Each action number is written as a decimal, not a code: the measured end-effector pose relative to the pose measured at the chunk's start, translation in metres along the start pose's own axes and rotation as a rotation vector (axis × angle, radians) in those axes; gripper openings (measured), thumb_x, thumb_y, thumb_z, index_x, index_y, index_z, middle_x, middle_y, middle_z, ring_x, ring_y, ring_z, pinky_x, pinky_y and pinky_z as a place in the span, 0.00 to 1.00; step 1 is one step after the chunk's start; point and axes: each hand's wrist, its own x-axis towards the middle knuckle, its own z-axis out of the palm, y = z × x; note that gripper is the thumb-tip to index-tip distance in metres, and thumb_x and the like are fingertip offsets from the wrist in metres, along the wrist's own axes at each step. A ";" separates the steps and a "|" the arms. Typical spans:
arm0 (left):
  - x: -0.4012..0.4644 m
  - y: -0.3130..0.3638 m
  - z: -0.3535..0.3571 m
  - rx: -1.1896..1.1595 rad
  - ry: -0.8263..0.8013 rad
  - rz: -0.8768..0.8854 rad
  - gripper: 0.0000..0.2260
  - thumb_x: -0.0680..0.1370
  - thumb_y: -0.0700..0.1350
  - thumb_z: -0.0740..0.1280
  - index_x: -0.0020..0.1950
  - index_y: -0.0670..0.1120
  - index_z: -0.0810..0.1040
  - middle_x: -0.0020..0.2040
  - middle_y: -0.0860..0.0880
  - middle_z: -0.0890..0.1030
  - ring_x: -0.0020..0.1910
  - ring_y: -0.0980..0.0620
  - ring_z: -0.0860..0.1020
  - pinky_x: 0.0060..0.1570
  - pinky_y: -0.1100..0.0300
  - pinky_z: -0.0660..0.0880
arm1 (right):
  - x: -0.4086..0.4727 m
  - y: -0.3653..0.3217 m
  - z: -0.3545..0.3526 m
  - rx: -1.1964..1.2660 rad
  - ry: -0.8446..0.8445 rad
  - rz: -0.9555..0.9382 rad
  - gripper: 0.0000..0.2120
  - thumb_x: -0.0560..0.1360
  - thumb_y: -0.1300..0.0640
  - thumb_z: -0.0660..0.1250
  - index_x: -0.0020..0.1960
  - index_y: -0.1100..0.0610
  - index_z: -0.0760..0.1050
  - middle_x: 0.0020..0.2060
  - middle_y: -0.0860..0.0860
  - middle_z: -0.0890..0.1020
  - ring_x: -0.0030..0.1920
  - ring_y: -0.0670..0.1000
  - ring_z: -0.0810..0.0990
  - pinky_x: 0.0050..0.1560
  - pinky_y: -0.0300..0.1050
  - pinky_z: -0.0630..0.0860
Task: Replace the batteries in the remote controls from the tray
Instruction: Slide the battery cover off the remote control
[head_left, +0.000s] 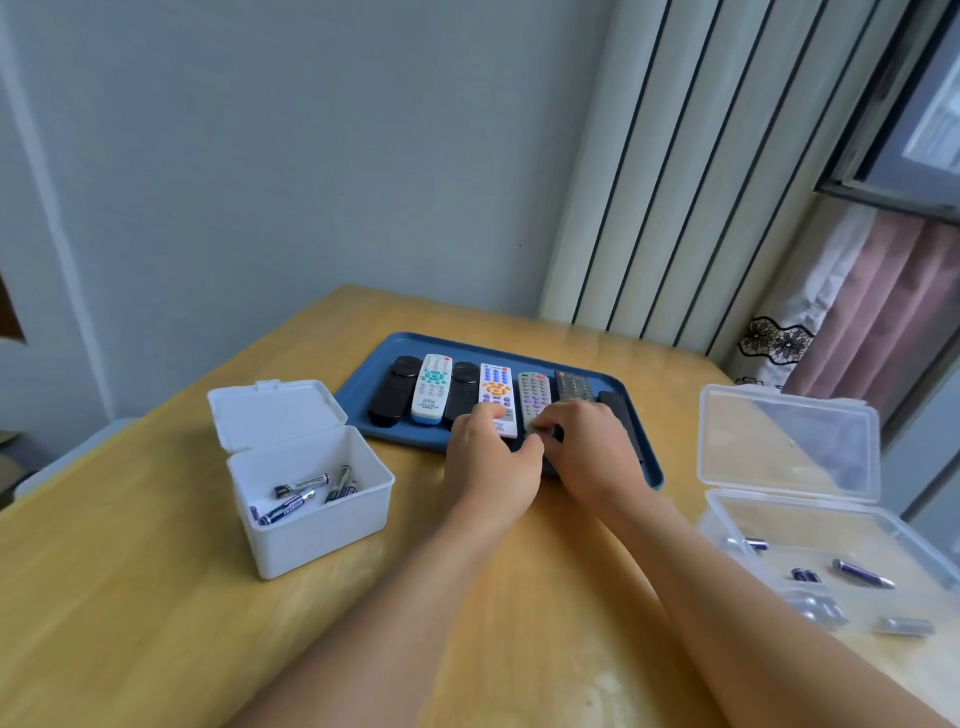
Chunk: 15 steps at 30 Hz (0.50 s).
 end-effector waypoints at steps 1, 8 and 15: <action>0.000 0.001 -0.001 -0.018 0.011 -0.010 0.21 0.77 0.49 0.70 0.69 0.48 0.72 0.65 0.49 0.72 0.51 0.52 0.73 0.48 0.64 0.66 | 0.002 -0.002 -0.003 0.014 0.024 -0.001 0.07 0.75 0.52 0.69 0.46 0.52 0.85 0.44 0.47 0.85 0.44 0.49 0.80 0.45 0.50 0.80; 0.000 0.004 -0.006 -0.083 0.053 -0.084 0.22 0.76 0.37 0.62 0.71 0.46 0.67 0.67 0.48 0.74 0.63 0.46 0.73 0.58 0.54 0.72 | 0.037 -0.035 -0.018 0.013 -0.087 0.084 0.12 0.75 0.52 0.70 0.44 0.61 0.80 0.38 0.55 0.83 0.41 0.57 0.80 0.38 0.49 0.78; -0.003 0.007 -0.013 -0.153 0.049 -0.133 0.29 0.76 0.36 0.59 0.77 0.45 0.58 0.66 0.47 0.76 0.60 0.43 0.76 0.54 0.51 0.75 | 0.055 -0.067 -0.003 -0.097 -0.278 0.166 0.21 0.71 0.49 0.72 0.32 0.56 0.62 0.30 0.51 0.69 0.30 0.50 0.66 0.28 0.43 0.60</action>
